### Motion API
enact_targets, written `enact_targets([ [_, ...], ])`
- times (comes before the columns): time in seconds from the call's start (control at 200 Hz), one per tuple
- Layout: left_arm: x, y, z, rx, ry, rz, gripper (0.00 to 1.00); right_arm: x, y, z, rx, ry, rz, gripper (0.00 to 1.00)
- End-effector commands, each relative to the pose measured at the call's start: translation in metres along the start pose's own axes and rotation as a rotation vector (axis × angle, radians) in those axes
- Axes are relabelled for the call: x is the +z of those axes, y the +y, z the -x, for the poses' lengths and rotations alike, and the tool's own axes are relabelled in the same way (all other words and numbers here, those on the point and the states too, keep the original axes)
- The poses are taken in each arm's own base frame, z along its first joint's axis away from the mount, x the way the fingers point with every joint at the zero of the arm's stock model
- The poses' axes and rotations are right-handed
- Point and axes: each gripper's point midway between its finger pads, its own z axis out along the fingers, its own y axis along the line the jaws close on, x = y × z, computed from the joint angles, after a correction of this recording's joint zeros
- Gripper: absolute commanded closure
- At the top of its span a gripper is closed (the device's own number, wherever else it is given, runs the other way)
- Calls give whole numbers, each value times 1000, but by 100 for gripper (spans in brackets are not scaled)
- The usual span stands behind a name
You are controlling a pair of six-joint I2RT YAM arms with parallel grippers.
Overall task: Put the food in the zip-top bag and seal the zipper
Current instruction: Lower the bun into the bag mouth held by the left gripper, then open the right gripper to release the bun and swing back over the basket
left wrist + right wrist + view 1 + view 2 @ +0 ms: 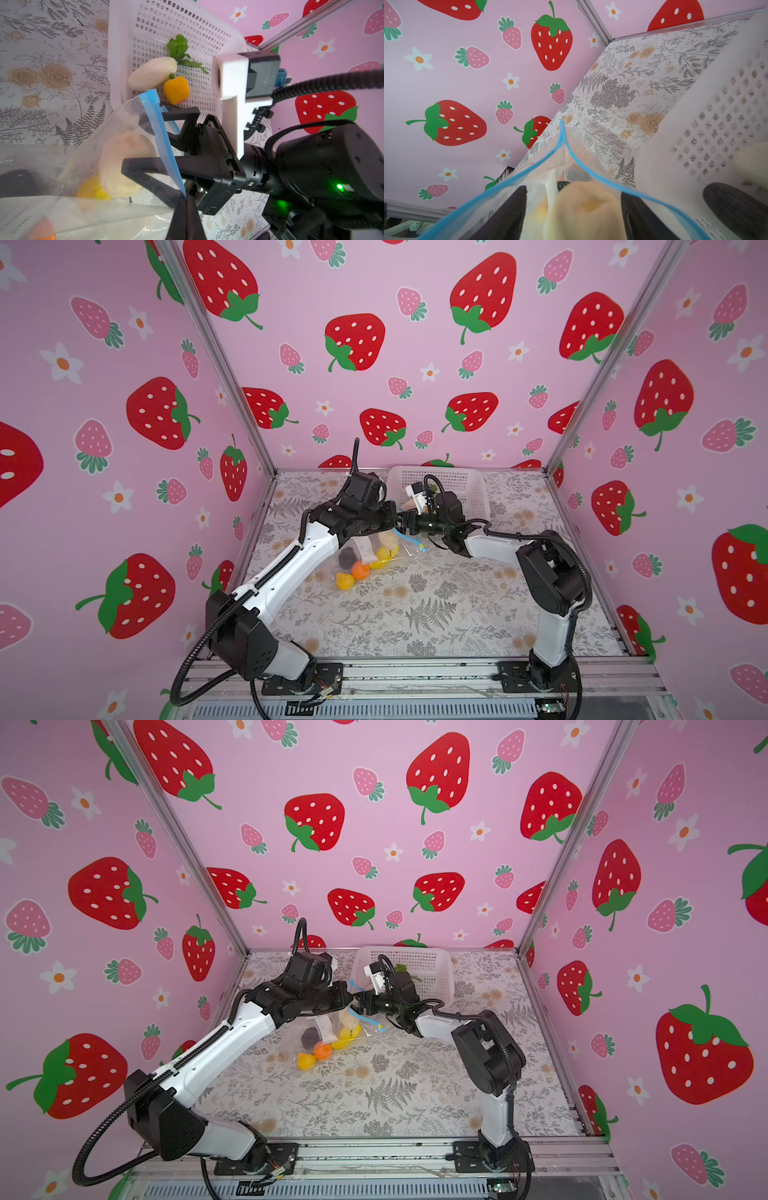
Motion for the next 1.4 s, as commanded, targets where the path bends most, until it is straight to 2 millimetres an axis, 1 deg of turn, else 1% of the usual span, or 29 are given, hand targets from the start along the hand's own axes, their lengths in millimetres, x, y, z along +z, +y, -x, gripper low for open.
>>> enact_targets([
  [0.0, -9, -14, 10, 8, -36, -40, 100, 8, 0, 2, 6, 0, -8, 23],
  [0.085, -9, -14, 10, 8, -37, -39, 100, 8, 1, 3, 4, -1, -9, 22],
  [0.175, -10, -13, 10, 9, -36, -37, 100, 8, 3, 4, 2, 0, -4, 24],
  [0.495, -10, -11, 9, 10, -38, -28, 100, 3, 17, 11, -24, 2, 18, 31],
  [0.595, -11, -9, 10, 12, -43, -18, 100, -3, 23, 15, -41, 4, 17, 33],
  [0.68, -12, -6, 10, 11, -47, -10, 100, -10, 30, 23, -68, -6, 9, 33],
  [0.805, -12, 0, 9, 3, -50, 2, 100, -18, 28, 30, -93, -1, -47, 32],
  [1.015, -14, 8, 6, -8, -49, 13, 100, -36, 30, 47, -116, -27, -94, 31],
  [1.08, -15, 11, 5, -12, -49, 16, 100, -43, 25, 52, -136, -24, -135, 31],
  [1.165, -16, 12, 5, -13, -52, 17, 100, -56, 12, 60, -168, -22, -208, 32],
  [1.29, -16, 14, 6, -14, -52, 21, 100, -72, -17, 68, -218, 15, -317, 32],
  [1.395, -17, 13, 7, -11, -50, 19, 100, -84, -48, 73, -230, 70, -390, 32],
])
